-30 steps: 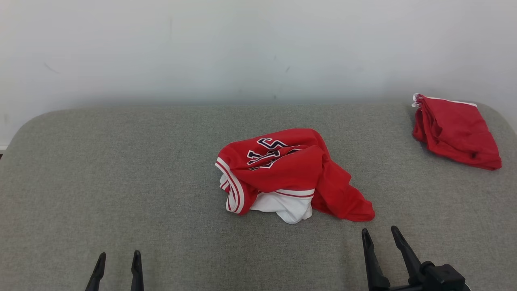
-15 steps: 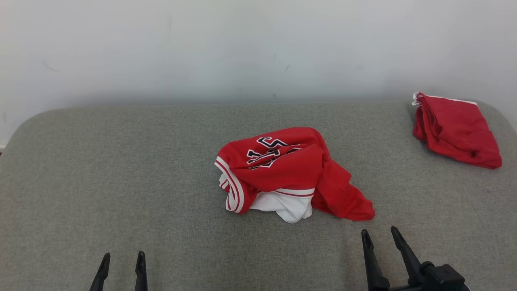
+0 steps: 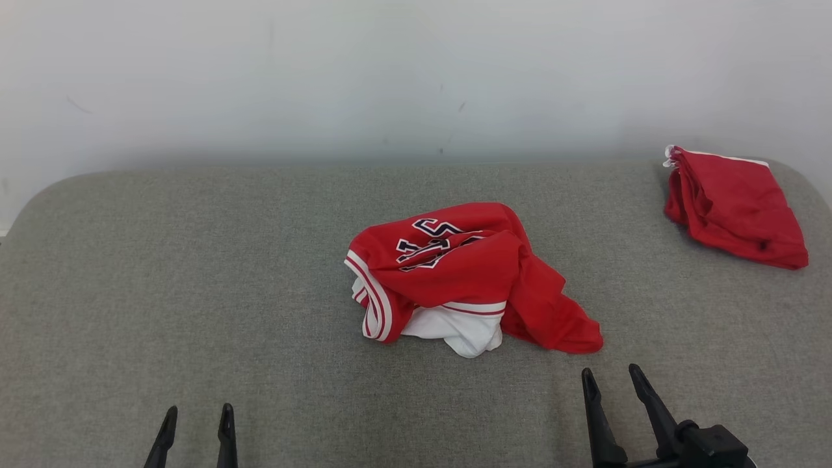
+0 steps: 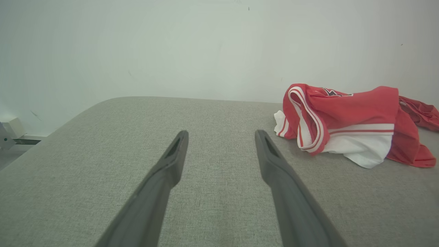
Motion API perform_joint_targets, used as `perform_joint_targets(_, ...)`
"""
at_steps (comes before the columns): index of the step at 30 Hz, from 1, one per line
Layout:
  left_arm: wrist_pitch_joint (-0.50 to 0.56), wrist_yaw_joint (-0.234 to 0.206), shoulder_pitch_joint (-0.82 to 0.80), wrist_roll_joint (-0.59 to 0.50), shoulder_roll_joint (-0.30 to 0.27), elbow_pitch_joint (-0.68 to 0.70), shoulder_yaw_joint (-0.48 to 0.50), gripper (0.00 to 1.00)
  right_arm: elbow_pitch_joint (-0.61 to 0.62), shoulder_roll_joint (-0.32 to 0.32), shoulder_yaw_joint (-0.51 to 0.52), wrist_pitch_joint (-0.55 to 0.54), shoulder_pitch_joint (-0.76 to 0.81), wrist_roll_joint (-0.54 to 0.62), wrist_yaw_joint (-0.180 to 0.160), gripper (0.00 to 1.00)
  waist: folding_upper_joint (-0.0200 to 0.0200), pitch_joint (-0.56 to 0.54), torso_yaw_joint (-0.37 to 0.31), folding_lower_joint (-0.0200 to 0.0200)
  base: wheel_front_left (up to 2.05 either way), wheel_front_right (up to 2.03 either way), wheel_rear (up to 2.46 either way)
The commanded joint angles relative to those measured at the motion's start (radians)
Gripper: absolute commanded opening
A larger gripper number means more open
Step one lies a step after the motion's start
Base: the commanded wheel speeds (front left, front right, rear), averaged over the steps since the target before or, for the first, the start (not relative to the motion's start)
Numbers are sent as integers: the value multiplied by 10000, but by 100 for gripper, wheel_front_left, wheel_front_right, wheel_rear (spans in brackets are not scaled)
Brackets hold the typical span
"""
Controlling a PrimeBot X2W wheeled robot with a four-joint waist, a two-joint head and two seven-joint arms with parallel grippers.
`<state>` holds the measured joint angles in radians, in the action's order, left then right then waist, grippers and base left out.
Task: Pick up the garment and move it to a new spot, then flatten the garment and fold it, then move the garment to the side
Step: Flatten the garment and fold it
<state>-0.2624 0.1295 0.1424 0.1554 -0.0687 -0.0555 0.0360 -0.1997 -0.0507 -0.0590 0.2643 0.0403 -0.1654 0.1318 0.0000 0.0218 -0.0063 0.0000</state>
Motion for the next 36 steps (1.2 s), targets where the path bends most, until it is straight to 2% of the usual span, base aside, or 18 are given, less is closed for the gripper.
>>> perform_joint_targets(1,-19,15,-57,-91,10,-11,7,100,29,10,-11,8,35,26,-26,100,0,11,-1,0,0,0,0)
perform_joint_targets(8,-19,14,-293,-45,14,-91,-13,100,30,10,-55,8,-104,33,-26,100,0,150,-67,0,0,0,0)
perform_joint_targets(15,-17,3,-1129,25,-247,-277,-525,100,75,8,-197,8,-451,-29,-26,100,0,533,-411,0,0,0,0)
perform_joint_targets(29,-19,1,-3362,811,-1656,-2198,-2478,100,226,12,-414,8,-1031,-363,-26,100,0,1702,-1840,0,0,0,0)
perform_joint_targets(36,-19,1,-4086,1346,-2110,-3234,-3417,100,336,13,-453,8,-1201,-446,-26,100,0,2101,-2232,0,0,0,0)
